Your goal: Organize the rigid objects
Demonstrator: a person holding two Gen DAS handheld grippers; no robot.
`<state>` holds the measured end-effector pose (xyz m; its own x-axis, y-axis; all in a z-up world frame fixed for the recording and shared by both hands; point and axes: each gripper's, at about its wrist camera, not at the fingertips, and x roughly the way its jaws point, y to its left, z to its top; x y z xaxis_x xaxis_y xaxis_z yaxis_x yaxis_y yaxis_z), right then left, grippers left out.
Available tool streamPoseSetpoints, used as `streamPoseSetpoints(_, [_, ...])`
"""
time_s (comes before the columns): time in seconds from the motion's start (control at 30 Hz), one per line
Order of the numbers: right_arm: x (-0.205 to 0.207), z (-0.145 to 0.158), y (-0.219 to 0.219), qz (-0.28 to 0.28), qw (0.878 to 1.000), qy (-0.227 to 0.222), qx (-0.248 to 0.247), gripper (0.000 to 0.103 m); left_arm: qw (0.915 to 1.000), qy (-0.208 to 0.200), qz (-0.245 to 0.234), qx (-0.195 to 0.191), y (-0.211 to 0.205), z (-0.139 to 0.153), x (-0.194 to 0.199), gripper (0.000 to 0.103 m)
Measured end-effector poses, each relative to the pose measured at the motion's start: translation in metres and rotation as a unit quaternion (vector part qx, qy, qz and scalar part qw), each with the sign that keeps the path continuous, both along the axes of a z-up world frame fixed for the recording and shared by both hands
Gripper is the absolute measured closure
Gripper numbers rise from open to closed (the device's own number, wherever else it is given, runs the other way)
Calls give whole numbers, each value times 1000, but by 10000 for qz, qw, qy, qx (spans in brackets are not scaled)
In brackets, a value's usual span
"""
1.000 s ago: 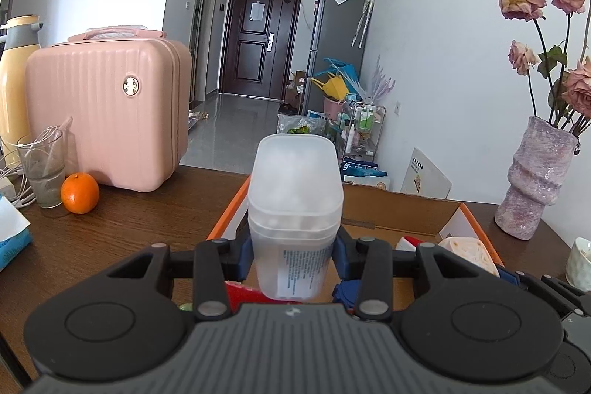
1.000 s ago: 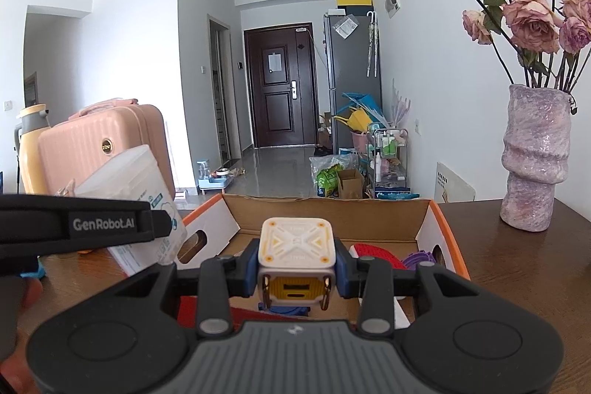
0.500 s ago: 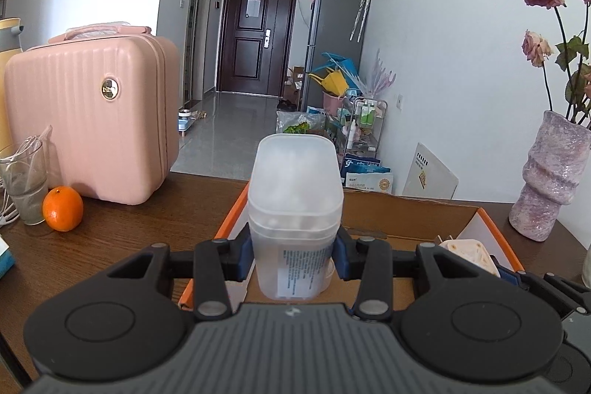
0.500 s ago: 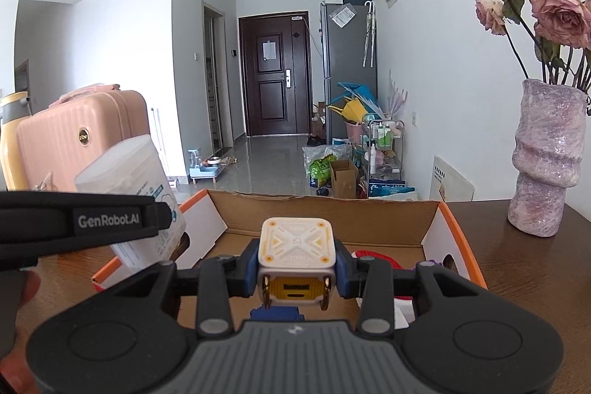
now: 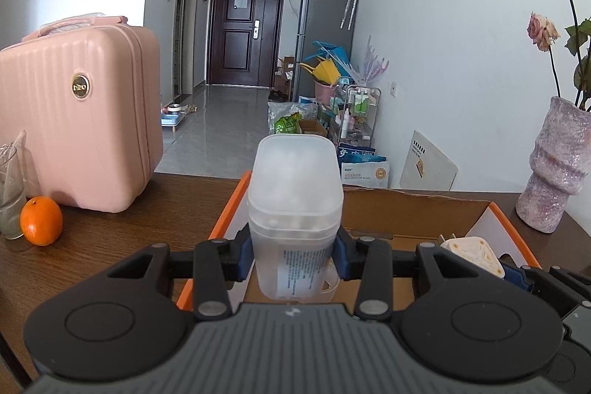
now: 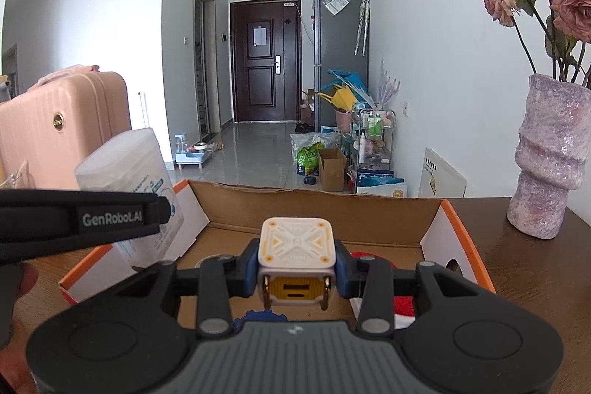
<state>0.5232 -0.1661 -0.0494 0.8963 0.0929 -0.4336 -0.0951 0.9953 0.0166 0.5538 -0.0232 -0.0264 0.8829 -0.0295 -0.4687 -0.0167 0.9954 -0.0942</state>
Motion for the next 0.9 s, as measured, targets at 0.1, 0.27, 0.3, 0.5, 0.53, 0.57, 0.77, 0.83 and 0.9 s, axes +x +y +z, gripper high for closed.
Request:
streamPoseSetpoints(0.1, [5,-2,0,-61,10000,55,-24,65,10000,20,-31,22,-1,-2,3,61])
streamPoseSetpoints(0.27, [8,-4,-2,-126,9998,115,-45,65,10000,77,-35,34,0,-5,6,61])
streamPoseSetpoints(0.3, [8,-3,-2,-133,9998,119,-48,65,9999,84,-42,41,0,-5,7,61])
streamPoseSetpoints(0.5, [9,-3,-4,-172,9997,118,-81,65,9999,81,-68,62,0,-5,5,61])
streamPoseSetpoints(0.53, [9,-3,-4,-181,9997,117,-91,65,9999,81,-75,55,1,-5,5,61])
streamPoseSetpoints(0.57, [9,-4,-4,-185,9997,117,-105,65,9999,87,-84,56,0,-5,6,61])
streamPoseSetpoints(0.77, [6,-1,-3,-244,9996,76,-114,57,10000,39,-33,-53,5,-3,3,39])
streamPoseSetpoints(0.83, [4,1,-6,-322,9994,27,-85,35,9999,-77,52,-66,7,0,0,15])
streamPoseSetpoints(0.9, [4,1,-7,-368,9993,-6,-75,20,9998,-166,83,-83,8,3,-3,10])
